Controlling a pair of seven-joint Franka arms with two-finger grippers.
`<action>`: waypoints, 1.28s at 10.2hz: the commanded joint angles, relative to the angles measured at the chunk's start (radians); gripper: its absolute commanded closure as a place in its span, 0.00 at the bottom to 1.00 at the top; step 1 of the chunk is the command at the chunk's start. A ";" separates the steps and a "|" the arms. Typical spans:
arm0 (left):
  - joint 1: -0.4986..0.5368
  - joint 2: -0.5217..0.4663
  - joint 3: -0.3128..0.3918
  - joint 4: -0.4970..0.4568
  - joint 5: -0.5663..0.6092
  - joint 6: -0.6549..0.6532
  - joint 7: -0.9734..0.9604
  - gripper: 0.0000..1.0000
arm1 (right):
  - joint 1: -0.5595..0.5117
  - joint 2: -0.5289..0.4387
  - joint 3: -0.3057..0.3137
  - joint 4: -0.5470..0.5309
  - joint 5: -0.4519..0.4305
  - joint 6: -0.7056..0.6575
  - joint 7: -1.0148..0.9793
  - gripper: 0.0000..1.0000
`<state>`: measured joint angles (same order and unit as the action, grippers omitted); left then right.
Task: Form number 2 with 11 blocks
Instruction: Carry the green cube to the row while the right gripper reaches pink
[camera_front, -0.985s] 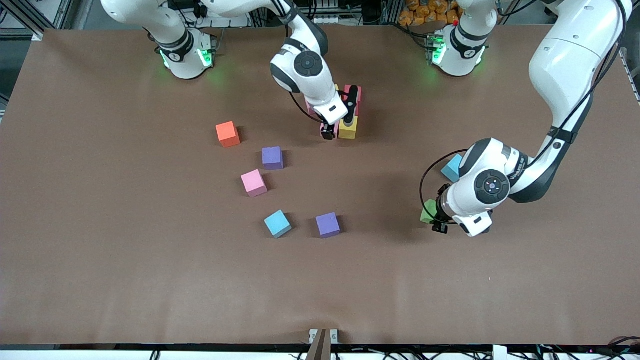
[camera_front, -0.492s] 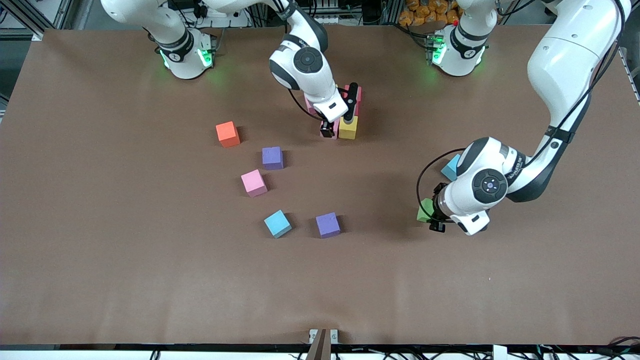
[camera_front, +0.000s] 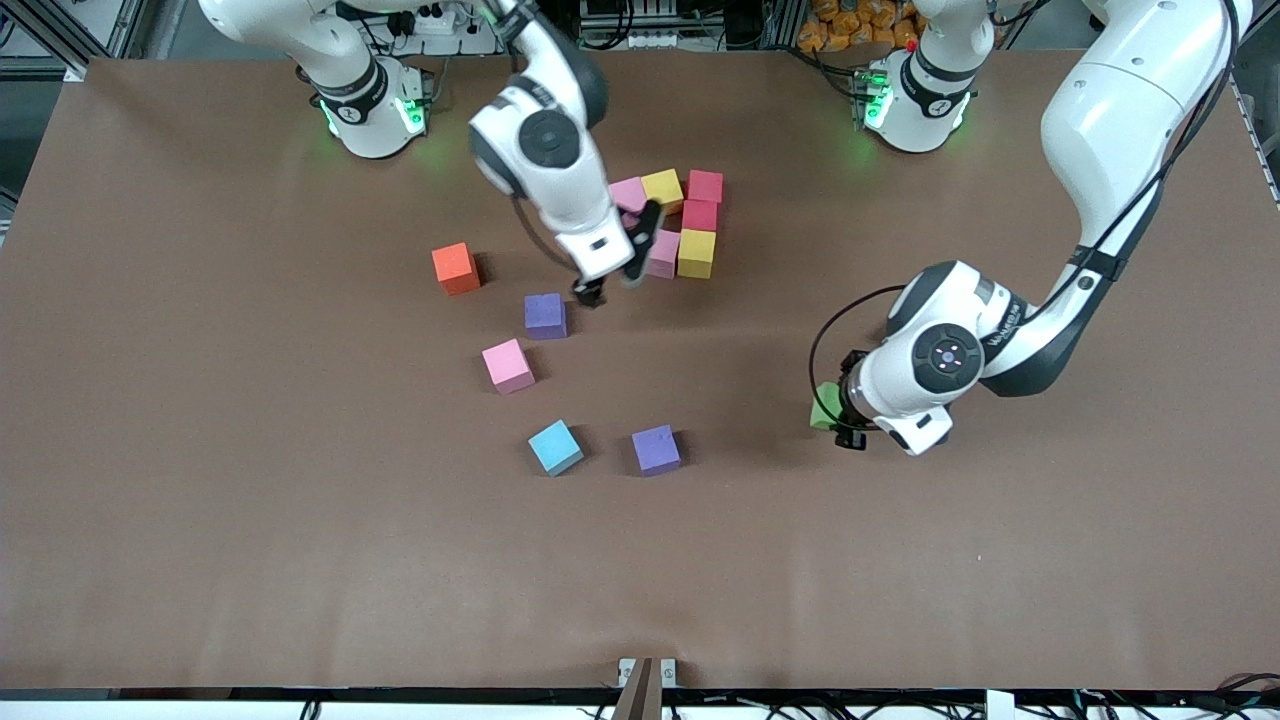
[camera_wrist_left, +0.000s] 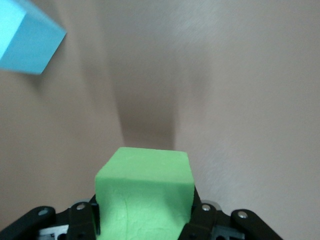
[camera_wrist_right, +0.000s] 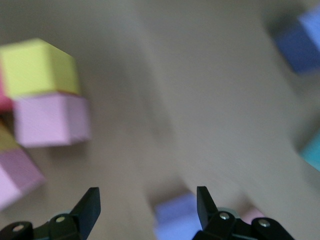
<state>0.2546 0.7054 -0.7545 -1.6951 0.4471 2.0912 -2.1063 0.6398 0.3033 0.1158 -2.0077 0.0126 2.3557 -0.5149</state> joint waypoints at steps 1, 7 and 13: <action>-0.084 -0.030 -0.005 -0.017 -0.021 -0.039 -0.127 1.00 | -0.176 -0.079 0.005 -0.057 -0.054 -0.039 -0.118 0.11; -0.278 -0.057 -0.113 -0.018 -0.022 -0.103 -0.440 1.00 | -0.527 -0.076 0.010 -0.063 -0.046 -0.023 -0.523 0.00; -0.477 -0.037 -0.140 -0.001 -0.015 -0.083 -0.699 1.00 | -0.657 -0.069 0.010 -0.207 0.068 -0.015 -0.485 0.00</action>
<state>-0.1762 0.6731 -0.9278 -1.7031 0.4465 1.9858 -2.7311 -0.0094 0.2461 0.1063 -2.1961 0.0395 2.3266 -1.0278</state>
